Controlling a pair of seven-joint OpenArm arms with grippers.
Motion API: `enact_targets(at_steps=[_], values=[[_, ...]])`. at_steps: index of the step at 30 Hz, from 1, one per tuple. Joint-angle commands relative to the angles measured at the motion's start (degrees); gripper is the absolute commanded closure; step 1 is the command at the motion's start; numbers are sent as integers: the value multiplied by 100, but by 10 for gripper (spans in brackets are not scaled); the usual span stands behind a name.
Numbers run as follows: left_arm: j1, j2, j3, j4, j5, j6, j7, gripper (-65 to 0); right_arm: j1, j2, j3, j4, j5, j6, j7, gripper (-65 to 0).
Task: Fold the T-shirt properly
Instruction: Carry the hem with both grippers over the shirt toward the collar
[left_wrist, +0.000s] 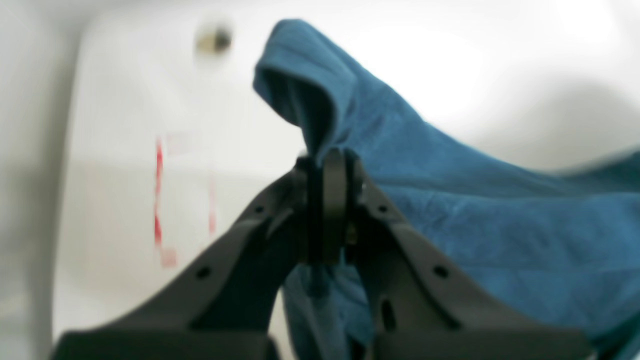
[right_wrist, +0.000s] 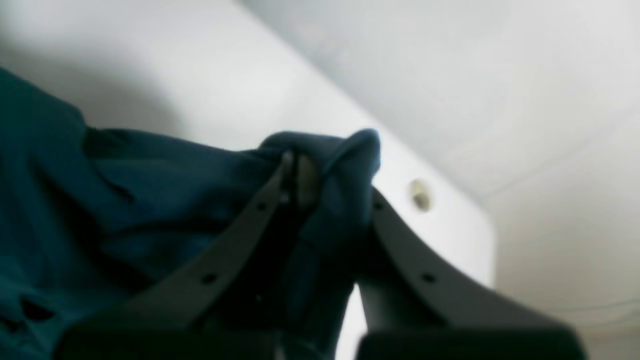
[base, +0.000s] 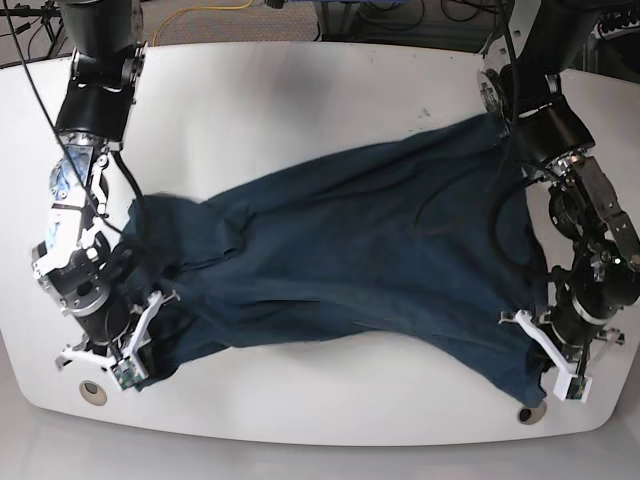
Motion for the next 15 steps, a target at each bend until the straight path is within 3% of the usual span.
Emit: enact_targets(at_steps=[1,6,11,15], values=[[-525,-66,107,181,-6,35,-148,-8,584,205,27,-164,24,148,136,-6],[-1334,48,151,340,21,202,-104,-8,1427,389,36,-647,-20,526,118,-6],[-2503,57,151,348,21,440,115,-10,2386,688,1,-972,-20,539,57,-6],[-3259,4,151,313,21,440,124,-10,3230,803,-8,-1025,-20,539,-383,-6]])
